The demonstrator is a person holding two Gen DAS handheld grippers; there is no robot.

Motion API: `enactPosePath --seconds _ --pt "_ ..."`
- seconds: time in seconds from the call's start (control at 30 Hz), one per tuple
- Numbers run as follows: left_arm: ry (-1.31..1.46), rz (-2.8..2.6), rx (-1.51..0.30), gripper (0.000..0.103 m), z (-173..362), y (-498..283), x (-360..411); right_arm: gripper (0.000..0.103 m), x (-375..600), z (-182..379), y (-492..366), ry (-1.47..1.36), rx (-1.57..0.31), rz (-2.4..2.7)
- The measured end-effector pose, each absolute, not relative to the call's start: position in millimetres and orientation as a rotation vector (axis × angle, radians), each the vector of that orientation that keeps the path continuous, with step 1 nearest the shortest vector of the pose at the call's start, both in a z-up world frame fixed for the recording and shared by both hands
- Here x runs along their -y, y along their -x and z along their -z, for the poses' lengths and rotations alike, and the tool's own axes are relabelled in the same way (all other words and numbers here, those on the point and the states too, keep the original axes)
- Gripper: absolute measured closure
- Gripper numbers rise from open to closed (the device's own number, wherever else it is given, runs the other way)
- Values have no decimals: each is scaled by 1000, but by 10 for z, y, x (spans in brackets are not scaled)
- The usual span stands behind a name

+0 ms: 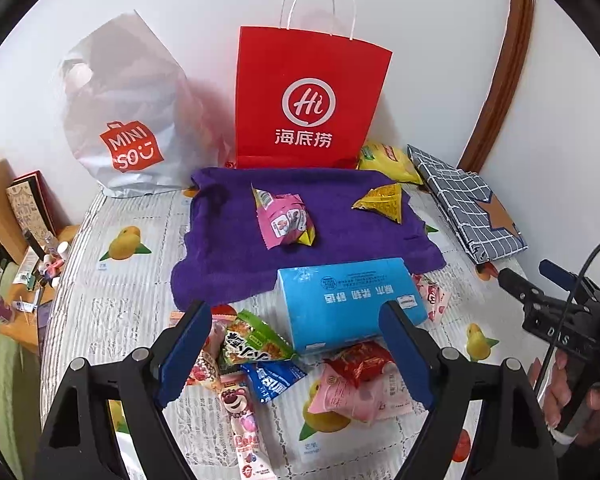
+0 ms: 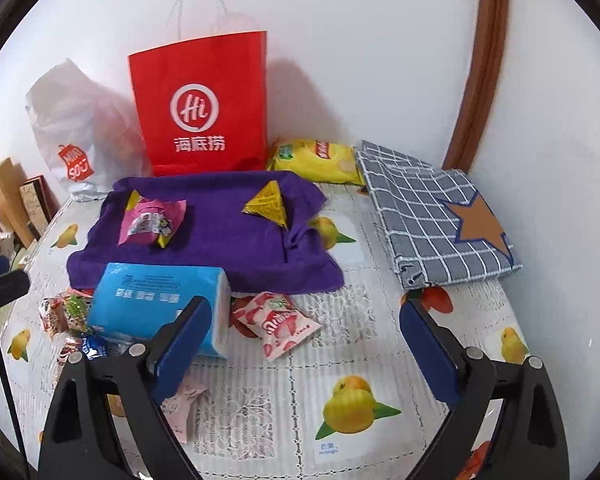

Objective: Organize snacks
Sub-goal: 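Grasp the white-and-red strawberry snack bag with the right tool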

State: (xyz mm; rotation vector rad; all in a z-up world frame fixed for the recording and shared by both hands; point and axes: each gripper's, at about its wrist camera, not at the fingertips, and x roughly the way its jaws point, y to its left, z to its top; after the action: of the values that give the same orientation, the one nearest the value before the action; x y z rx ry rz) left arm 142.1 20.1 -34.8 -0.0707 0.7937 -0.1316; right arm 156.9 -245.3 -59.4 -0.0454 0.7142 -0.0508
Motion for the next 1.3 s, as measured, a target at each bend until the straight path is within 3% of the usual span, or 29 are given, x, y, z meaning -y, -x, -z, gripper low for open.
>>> enactPosePath --seconds 0.33,0.6,0.87,1.3 --pt "79 44 -794 17 556 -1521 -386 9 2720 911 -1741 -43 -770 37" --pt "115 38 -865 19 748 -1765 -585 30 2679 1256 -2029 -87 -846 -50" --pt "169 17 -858 18 796 -1847 -822 38 2525 1596 -2312 -43 -922 -141" --pt "193 8 -903 17 943 -1993 -911 38 2415 1741 -2481 20 -922 -229"
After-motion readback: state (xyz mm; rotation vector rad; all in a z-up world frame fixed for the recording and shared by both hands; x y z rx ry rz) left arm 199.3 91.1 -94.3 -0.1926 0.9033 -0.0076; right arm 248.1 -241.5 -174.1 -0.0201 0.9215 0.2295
